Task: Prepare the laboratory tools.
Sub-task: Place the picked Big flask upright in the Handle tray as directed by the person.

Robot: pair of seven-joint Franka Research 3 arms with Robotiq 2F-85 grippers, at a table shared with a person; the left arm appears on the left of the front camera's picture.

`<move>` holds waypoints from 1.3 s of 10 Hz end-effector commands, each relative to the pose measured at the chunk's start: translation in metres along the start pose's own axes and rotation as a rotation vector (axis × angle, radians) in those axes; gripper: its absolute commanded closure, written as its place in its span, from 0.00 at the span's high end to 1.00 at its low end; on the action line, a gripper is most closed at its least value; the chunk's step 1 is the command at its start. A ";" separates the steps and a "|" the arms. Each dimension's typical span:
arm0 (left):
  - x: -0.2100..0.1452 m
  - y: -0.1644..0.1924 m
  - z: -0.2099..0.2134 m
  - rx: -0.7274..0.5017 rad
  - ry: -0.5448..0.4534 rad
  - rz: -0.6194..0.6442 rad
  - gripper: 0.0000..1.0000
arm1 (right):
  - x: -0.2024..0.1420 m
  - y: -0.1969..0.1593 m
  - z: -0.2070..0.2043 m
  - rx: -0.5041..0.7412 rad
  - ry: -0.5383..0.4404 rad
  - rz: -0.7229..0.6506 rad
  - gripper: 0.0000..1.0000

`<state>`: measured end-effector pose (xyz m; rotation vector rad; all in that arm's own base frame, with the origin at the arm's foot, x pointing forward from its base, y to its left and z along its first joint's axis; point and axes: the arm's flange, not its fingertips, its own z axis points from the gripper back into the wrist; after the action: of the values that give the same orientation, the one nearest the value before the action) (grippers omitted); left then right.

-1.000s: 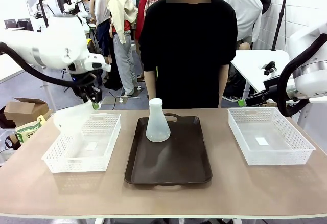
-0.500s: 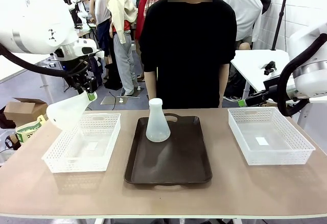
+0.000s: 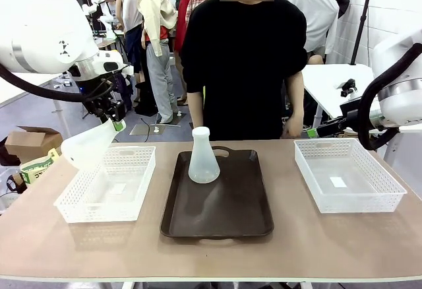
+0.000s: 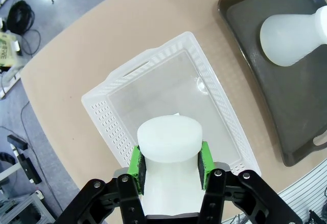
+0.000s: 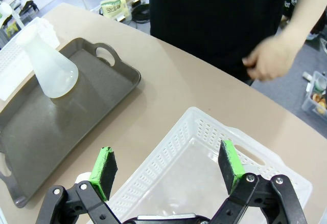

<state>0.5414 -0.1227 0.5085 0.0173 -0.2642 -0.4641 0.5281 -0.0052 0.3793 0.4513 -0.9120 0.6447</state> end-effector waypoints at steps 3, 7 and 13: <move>0.002 0.001 0.003 0.001 -0.005 0.001 0.00 | 0.000 0.000 0.000 0.001 0.005 0.003 1.00; 0.002 0.001 0.003 0.001 -0.005 0.001 0.00 | 0.000 0.000 0.000 0.001 0.005 0.003 1.00; 0.002 0.001 0.003 0.001 -0.005 0.001 0.00 | 0.000 0.000 0.000 0.001 0.005 0.003 1.00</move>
<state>0.5416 -0.1229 0.5093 0.0173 -0.2657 -0.4643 0.5281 -0.0052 0.3793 0.4513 -0.9120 0.6447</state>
